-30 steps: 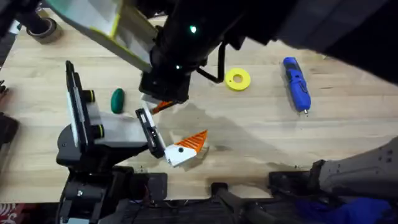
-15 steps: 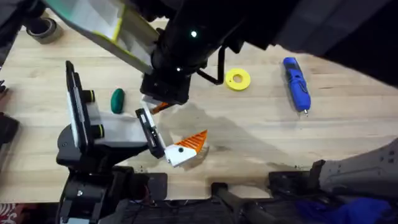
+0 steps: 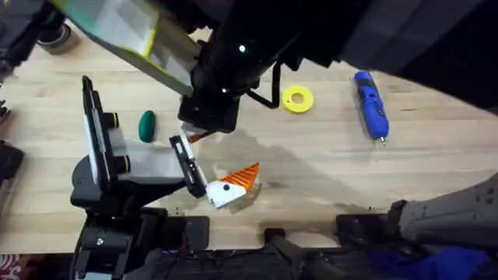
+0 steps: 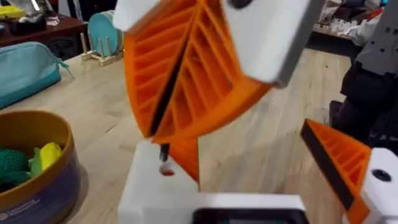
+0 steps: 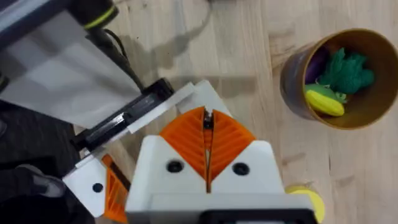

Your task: Pick up the gripper from the table and insert it into the empty holder that is missing its gripper. Then pick up a screw, insert it into the mounting hole, and use the screwdriver to tighten it. Finally, clean up the table by picking up the vegetable and placing it into the bucket.

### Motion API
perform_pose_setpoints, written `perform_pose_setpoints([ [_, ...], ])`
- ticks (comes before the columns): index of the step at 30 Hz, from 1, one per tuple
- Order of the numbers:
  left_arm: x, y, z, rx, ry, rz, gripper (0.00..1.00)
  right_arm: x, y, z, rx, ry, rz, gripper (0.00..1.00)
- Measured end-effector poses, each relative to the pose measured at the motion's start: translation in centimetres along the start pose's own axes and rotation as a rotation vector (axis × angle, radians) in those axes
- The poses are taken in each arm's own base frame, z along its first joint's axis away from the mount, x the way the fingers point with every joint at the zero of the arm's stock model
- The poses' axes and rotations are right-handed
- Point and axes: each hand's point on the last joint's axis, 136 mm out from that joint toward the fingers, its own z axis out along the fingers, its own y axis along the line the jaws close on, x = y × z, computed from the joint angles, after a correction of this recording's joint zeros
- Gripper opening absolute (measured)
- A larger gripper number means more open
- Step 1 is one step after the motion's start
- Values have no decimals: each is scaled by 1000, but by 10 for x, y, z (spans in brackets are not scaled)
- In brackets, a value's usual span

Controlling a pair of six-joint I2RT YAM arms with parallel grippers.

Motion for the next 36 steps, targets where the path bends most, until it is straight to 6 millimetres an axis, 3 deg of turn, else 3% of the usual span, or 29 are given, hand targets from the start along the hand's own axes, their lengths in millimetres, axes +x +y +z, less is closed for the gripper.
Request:
perform_pose_setpoints([
  [36,0,0,0,0,0,0,985,5,3,9,-8,13,-4,6],
])
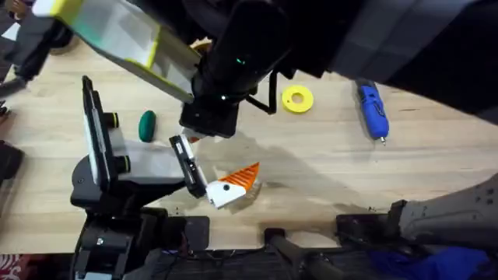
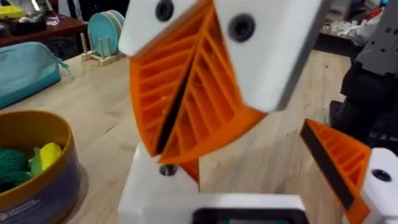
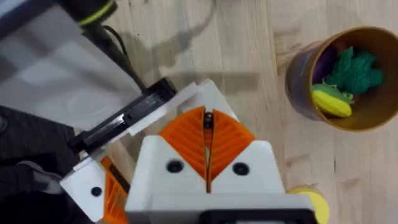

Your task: Pick up the gripper from the table and insert it into the empty holder that is missing its gripper. Then pick up a screw, insert it into the mounting hole, and use the screwdriver to tighten it. Finally, clean up the table by picking up the vegetable and placing it into the bucket.

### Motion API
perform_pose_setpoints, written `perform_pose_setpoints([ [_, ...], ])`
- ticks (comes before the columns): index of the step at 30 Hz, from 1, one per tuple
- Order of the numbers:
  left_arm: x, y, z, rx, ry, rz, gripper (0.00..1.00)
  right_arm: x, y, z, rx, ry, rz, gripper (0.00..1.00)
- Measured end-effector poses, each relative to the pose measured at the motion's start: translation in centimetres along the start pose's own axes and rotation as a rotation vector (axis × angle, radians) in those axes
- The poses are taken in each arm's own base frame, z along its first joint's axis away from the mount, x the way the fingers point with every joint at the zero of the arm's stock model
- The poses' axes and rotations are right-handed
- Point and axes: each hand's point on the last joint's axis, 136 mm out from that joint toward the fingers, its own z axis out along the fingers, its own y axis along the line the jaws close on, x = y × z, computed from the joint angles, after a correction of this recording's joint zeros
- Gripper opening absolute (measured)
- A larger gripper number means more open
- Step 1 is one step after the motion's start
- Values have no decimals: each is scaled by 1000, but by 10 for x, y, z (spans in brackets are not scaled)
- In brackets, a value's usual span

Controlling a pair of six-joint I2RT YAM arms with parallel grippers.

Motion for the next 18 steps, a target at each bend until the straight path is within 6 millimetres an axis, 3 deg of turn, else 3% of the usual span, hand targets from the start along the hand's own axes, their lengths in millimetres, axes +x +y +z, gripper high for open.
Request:
perform_pose_setpoints([
  [18,0,0,0,0,0,0,986,3,1,3,-3,8,1,6],
])
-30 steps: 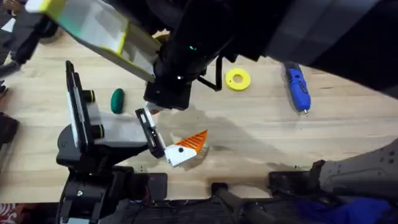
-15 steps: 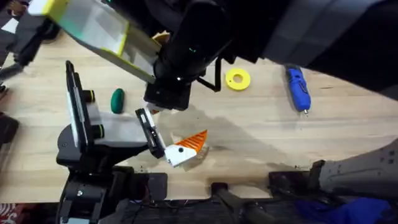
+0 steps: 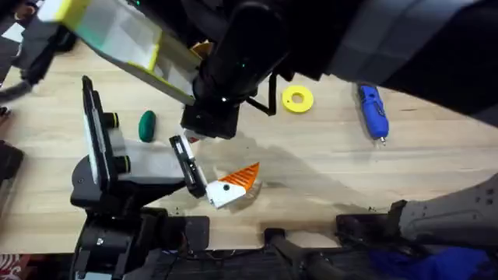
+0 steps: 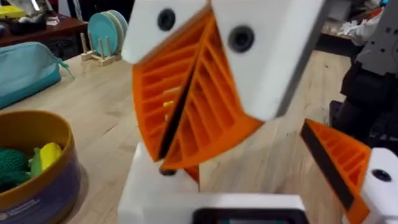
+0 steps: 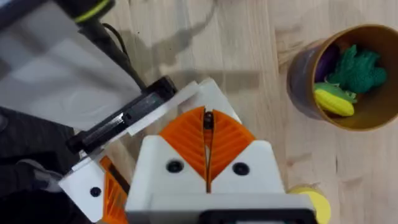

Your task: Pick up the gripper from the table and insert it into the empty holder that is missing its gripper. Then pick up a screw, insert it into the mounting hole, and use the screwdriver to tighten it. Finally, clean up the table by picking up the vegetable and placing it into the bucket.

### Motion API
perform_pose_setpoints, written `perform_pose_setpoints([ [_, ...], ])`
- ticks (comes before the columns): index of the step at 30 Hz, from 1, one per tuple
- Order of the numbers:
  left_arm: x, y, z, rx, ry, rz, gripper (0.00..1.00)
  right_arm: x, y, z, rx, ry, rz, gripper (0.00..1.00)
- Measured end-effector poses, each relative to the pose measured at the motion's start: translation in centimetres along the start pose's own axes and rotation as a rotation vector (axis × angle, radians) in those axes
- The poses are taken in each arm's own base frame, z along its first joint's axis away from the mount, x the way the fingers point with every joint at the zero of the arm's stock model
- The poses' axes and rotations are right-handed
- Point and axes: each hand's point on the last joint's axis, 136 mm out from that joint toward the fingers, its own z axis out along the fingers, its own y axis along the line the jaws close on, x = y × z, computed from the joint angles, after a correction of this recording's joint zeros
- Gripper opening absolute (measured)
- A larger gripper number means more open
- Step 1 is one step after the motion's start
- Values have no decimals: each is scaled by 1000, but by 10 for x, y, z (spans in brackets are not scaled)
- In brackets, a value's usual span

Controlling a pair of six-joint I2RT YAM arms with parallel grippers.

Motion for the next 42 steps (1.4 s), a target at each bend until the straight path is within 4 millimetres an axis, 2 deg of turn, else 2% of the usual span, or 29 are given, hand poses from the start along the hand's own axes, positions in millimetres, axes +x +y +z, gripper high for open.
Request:
perform_pose_setpoints([
  [42,0,0,0,1,0,-13,985,2,-1,9,3,-9,-1,6],
])
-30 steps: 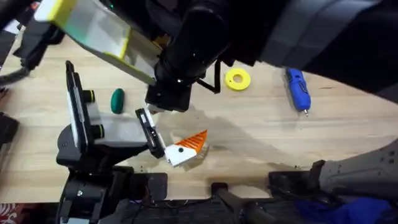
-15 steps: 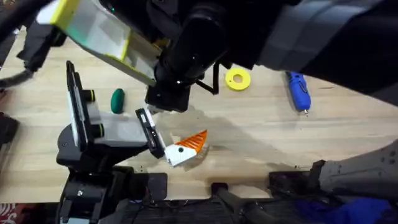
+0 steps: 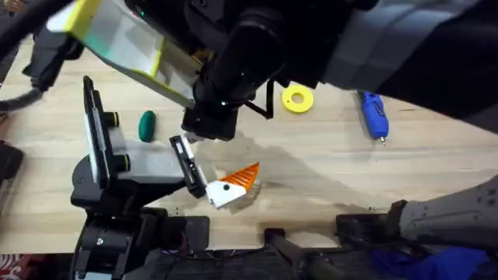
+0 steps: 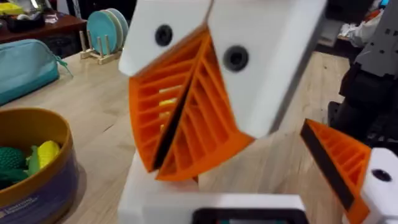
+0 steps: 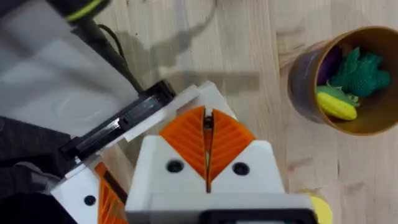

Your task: Pick up the gripper from the table and insert it into the empty holder that is missing its gripper. Then pick up a screw, insert it into the mounting hole, and use the screwdriver to tighten it. Finally, clean up the table by picking up the vegetable and placing it into the bucket.

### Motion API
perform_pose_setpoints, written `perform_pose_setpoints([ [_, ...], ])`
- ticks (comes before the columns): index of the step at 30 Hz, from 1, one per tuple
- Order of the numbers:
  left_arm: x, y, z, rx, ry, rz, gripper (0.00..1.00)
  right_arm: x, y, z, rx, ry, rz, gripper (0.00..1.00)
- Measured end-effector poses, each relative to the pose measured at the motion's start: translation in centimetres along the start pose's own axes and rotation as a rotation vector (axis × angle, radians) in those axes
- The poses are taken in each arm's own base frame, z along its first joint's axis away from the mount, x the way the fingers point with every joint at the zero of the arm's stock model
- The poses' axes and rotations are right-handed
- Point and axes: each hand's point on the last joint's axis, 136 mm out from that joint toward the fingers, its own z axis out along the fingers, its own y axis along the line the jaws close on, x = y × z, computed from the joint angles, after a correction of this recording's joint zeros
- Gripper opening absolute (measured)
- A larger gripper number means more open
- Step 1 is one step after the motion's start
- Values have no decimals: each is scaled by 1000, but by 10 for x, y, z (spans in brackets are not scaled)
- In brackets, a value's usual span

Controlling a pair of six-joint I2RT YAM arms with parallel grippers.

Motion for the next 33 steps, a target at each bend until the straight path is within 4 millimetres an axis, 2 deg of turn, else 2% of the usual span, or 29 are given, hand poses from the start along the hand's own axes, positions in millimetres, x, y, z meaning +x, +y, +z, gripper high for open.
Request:
perform_pose_setpoints([
  [3,0,0,0,0,0,0,986,0,0,0,0,0,0,7],
  [4,0,0,0,0,0,0,985,0,0,0,0,1,4,60],
  [7,0,0,0,-1,0,0,987,1,-1,0,5,4,1,527],
  [10,0,0,0,-1,0,0,986,4,-10,-4,37,8,10,945],
  [11,0,0,0,-1,0,1,986,4,-12,-6,41,6,12,984],
  [33,0,0,0,-1,0,1,986,7,-15,-6,37,6,22,995],
])
